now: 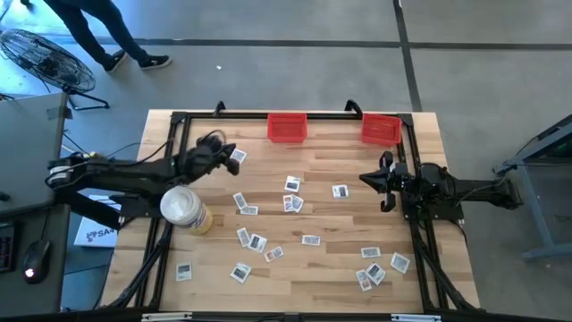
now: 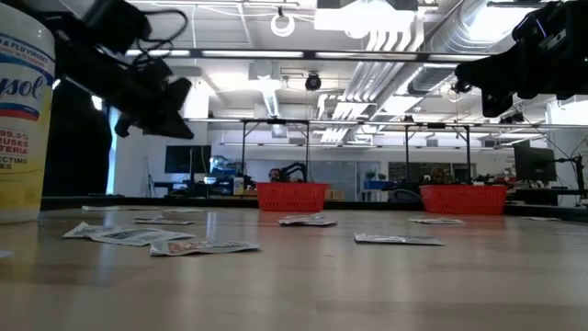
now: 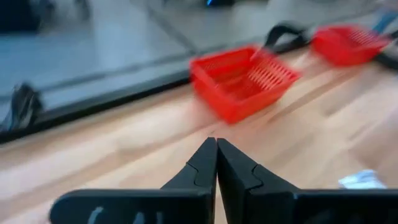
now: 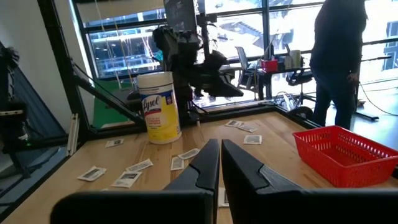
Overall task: Pick & Place First Aid Supplies
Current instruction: Put the towelette pack into the left red bin
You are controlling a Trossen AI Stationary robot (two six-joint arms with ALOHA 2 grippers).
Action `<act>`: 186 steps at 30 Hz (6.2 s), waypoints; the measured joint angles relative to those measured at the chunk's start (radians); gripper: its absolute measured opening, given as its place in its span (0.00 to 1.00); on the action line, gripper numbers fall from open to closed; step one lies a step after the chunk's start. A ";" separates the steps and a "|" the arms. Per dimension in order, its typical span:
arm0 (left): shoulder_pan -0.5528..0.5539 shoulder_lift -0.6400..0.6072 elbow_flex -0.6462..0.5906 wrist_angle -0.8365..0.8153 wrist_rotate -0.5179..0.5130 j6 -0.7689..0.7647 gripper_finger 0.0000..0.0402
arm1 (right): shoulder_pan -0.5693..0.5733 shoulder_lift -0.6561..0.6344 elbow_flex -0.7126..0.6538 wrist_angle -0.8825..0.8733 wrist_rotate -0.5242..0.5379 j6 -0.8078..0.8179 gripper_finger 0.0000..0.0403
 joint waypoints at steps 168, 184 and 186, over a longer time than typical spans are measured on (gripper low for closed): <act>0.090 0.423 0.421 -0.348 0.061 -0.148 0.38 | 0.000 0.000 0.000 0.046 -0.005 0.053 0.03; 0.270 0.260 0.248 -0.680 0.041 -0.455 0.38 | 0.000 0.006 0.000 0.046 -0.019 0.098 0.03; 0.317 0.278 0.248 -0.682 0.041 -0.461 0.38 | 0.000 0.011 0.000 0.046 -0.019 0.097 0.03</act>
